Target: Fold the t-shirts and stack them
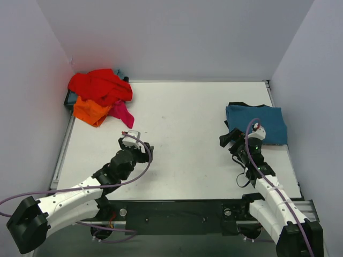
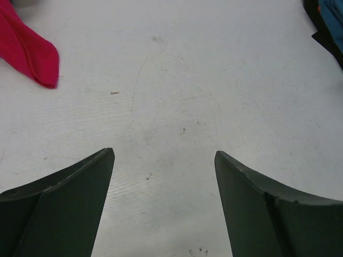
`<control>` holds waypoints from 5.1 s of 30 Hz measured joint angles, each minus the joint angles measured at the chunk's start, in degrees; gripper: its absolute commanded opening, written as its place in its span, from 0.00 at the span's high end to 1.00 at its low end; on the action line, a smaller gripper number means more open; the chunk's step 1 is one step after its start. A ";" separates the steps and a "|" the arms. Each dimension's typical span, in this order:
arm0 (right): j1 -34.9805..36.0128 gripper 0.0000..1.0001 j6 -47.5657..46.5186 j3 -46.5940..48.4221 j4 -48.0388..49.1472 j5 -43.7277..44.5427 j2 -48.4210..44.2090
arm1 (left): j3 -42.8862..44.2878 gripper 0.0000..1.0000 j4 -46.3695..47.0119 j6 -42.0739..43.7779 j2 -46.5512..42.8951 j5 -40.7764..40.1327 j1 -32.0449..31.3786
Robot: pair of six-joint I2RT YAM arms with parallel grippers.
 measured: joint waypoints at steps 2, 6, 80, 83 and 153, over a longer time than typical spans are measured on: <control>0.00 0.00 0.28 0.00 0.00 -0.04 0.39 | 0.00 0.13 0.00 -0.02 0.00 -0.31 0.00; 0.00 0.00 0.98 0.00 0.02 -0.74 0.87 | 0.42 0.12 -1.68 -2.10 0.07 -5.53 0.57; 1.38 0.04 2.45 -2.19 8.11 -1.07 10.38 | 63.71 1.00 -18.40 -15.96 44.85 0.20 42.51; 1.62 0.04 2.23 -2.19 9.09 -1.42 12.00 | 67.08 1.00 -16.61 -13.66 45.05 2.84 37.07; 5.35 0.07 -1.40 -1.14 8.94 -7.26 6.62 | 67.17 1.00 -35.95 -4.74 7.78 24.26 8.96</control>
